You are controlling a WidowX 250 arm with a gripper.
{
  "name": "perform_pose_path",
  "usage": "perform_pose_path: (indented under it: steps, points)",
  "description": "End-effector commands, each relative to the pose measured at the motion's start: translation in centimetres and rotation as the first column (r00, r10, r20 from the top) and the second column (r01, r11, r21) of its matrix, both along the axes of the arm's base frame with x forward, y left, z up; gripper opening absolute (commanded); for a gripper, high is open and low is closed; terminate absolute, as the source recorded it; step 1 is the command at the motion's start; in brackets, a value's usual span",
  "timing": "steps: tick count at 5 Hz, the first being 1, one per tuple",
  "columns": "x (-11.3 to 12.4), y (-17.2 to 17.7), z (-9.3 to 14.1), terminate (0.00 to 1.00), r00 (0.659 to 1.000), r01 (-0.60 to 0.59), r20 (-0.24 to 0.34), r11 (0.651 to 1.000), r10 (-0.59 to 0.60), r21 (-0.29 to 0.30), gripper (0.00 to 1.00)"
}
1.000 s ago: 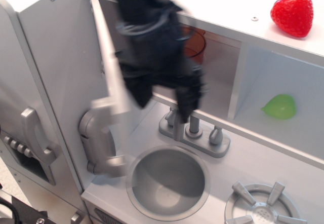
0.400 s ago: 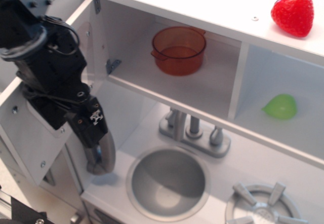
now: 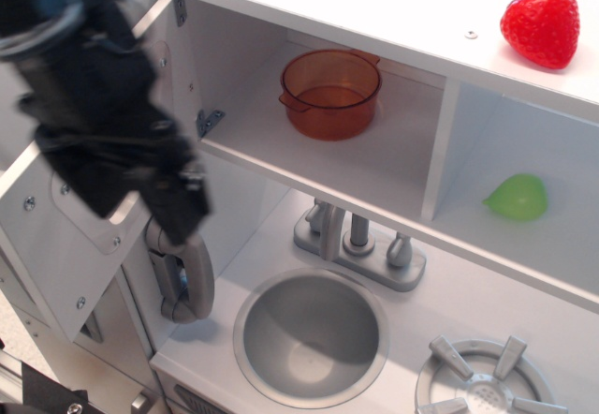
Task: Open microwave
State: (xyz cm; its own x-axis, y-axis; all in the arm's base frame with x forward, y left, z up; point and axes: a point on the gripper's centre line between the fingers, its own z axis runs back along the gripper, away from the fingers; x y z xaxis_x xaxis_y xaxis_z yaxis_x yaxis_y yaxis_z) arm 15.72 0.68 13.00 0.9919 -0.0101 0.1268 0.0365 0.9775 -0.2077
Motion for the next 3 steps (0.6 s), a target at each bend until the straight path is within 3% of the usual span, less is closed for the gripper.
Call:
perform_pose_path:
  steps: [1,2,3]
  points:
    - [2.21,-2.50,2.92,0.00,0.999,-0.038,0.022,0.999,0.038,0.011,1.00]
    - [2.21,-2.50,2.92,0.00,0.999,-0.038,0.022,0.999,0.038,0.011,1.00]
    - [2.21,-2.50,2.92,1.00,0.999,-0.038,0.022,0.999,0.038,0.011,1.00]
